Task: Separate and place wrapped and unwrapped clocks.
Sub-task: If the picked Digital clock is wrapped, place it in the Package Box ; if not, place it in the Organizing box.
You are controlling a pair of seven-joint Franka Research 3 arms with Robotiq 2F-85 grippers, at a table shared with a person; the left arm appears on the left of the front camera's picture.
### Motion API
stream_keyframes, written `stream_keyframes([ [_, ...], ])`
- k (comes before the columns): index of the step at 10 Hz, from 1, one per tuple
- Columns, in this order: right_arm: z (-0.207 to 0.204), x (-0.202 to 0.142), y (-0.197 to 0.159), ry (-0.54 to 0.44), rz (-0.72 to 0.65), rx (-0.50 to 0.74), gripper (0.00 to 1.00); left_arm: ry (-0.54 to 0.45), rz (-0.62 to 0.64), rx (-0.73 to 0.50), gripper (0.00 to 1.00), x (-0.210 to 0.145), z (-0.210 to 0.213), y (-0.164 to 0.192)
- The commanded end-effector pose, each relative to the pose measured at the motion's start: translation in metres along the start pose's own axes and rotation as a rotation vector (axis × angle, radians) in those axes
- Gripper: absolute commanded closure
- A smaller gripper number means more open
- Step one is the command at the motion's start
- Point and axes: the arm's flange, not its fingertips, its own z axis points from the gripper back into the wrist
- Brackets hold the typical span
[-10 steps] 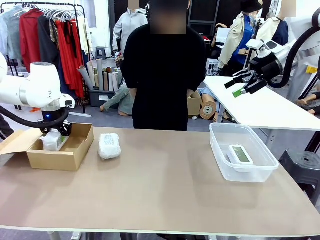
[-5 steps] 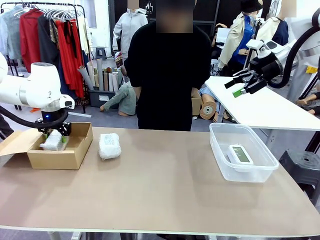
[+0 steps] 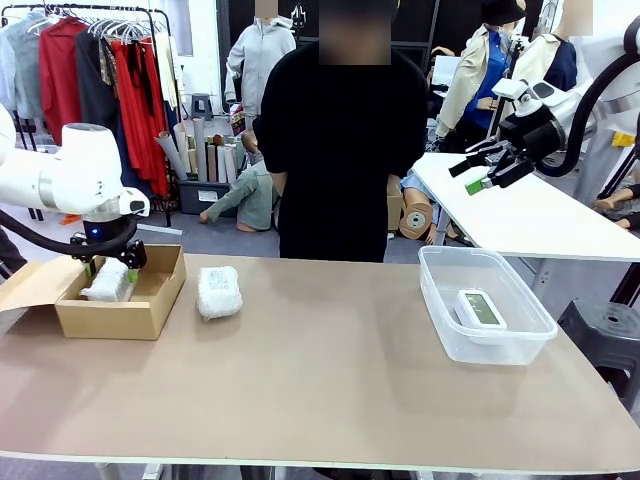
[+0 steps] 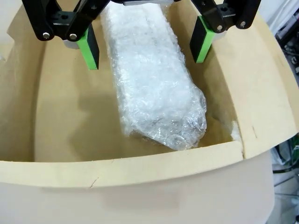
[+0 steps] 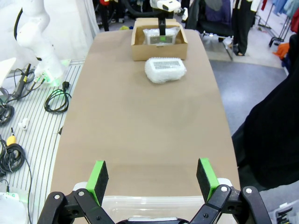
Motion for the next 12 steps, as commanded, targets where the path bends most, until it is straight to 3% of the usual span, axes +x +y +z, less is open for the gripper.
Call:
stream_keyframes([
  [1, 0.0, 0.002, 0.001, -0.008, 0.002, -0.001, 0.0, -0.023, -0.018, 0.0, 0.0, -0.002, 0.016, 0.002],
  [6, 0.0, 0.002, 0.001, -0.008, 0.002, -0.001, 0.0, -0.03, -0.021, -0.078, 0.0, 0.0, 0.056, 0.007],
  [12, 0.0, 0.002, 0.001, -0.008, 0.002, -0.001, 0.0, -0.027, -0.002, -0.063, 0.0, 0.0, 0.058, 0.003],
])
